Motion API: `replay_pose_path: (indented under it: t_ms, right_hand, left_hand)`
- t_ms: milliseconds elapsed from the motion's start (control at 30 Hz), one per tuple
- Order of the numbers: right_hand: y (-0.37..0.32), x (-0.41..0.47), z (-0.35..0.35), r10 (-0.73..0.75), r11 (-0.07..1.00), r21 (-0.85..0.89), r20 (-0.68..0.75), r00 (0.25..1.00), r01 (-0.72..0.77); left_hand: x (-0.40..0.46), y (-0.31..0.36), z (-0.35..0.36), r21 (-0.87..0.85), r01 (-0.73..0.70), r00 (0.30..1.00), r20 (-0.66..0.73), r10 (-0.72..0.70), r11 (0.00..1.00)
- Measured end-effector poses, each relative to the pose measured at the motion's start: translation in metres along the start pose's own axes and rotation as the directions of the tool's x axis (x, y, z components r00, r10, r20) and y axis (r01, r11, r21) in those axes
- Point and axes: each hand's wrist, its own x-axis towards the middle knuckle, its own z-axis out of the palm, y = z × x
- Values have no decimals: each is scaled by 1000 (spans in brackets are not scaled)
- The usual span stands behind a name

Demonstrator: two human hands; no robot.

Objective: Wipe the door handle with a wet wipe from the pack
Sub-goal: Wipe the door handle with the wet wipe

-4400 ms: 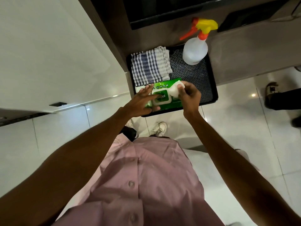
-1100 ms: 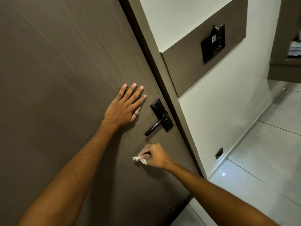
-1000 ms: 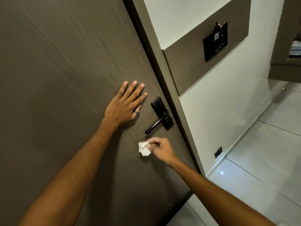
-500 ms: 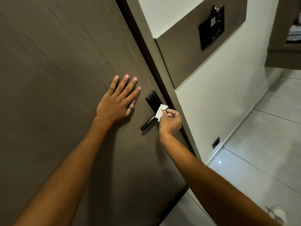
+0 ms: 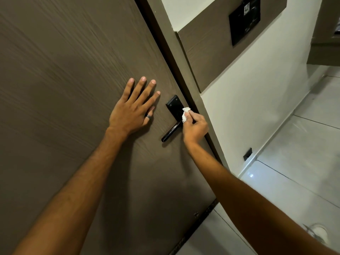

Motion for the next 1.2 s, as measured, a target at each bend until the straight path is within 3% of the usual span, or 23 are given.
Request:
replay_pose_path:
  t_ms: [167,367,567,733,867,933,1100,1167,1200]
  right_hand:
    - [14,0,-15,199,977,64,60,978,-203]
    - [18,-24,-21,-12,1000,29,134,991,8]
    - [8,5,-19,-69,997,-12,126,990,71]
    - [14,21,-22,-257,960,-47,231,939,274]
    - [26,7,-31,-473,858,-38,330,817,512]
    - [32,-4,-33,-547,767,-52,470,693,640]
    - [39,-23,-34,-549,455,-113,745,378,883]
    - [35,-10,-35,-509,390,-117,799,319,913]
    - [28,-1,-35,-515,387,-168,776,364,907]
  left_hand:
    - [-1,2,-2,-2,12,1000,-14,-12,1000]
    - [0,1,-1,7,7,1000,-8,-7,1000]
    - [0,0,0,5,8,1000,-6,-8,1000]
    - [1,0,0,-9,9,1000,-11,-9,1000]
    - [1,3,0,-15,28,999,-20,-28,999]
    - [2,4,0,-11,26,1000,-16,-26,1000]
    - [0,2,2,-14,21,1000,4,-21,1000]
    - [0,3,1,-15,17,1000,4,-17,1000]
    - [0,3,-1,-18,18,1000,3,-18,1000]
